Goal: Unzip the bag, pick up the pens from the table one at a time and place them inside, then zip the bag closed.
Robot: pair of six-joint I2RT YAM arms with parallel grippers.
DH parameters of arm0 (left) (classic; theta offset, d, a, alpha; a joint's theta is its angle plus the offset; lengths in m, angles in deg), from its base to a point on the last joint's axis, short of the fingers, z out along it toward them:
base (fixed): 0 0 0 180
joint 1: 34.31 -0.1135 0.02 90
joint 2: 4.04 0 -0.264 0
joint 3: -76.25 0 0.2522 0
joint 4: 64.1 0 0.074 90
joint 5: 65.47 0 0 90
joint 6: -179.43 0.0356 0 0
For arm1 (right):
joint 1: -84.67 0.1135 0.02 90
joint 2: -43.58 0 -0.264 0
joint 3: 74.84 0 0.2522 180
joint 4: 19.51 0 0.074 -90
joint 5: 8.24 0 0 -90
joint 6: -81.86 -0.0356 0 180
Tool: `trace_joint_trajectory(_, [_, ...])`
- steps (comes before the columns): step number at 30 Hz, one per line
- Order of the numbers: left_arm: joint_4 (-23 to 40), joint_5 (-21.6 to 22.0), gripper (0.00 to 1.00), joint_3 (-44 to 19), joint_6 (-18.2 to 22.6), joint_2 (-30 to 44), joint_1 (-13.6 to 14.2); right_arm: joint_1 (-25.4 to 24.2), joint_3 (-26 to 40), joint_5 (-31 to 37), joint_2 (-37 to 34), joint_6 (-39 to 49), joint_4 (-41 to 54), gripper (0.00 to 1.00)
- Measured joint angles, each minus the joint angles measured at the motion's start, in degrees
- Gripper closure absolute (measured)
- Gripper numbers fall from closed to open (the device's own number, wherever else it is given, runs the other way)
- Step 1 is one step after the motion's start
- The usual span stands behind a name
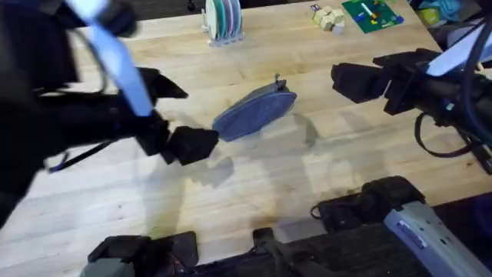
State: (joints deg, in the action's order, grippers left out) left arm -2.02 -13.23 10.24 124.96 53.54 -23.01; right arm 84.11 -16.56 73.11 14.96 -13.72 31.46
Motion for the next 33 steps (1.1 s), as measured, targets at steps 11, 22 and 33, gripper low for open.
trace_joint_trajectory(11, [-9.19,0.02,0.006,0.00,3.10,16.30,4.72,0.00,0.00,0.02,0.01,0.00,0.00,0.004])
trace_joint_trajectory(22, [-13.62,0.02,0.007,0.00,3.19,26.77,7.71,0.00,0.00,0.03,0.01,0.00,-0.02,0.004])
trace_joint_trajectory(33, [-13.88,0.02,0.008,0.00,3.19,28.42,7.74,0.00,0.00,0.04,0.01,0.00,-0.51,0.004])
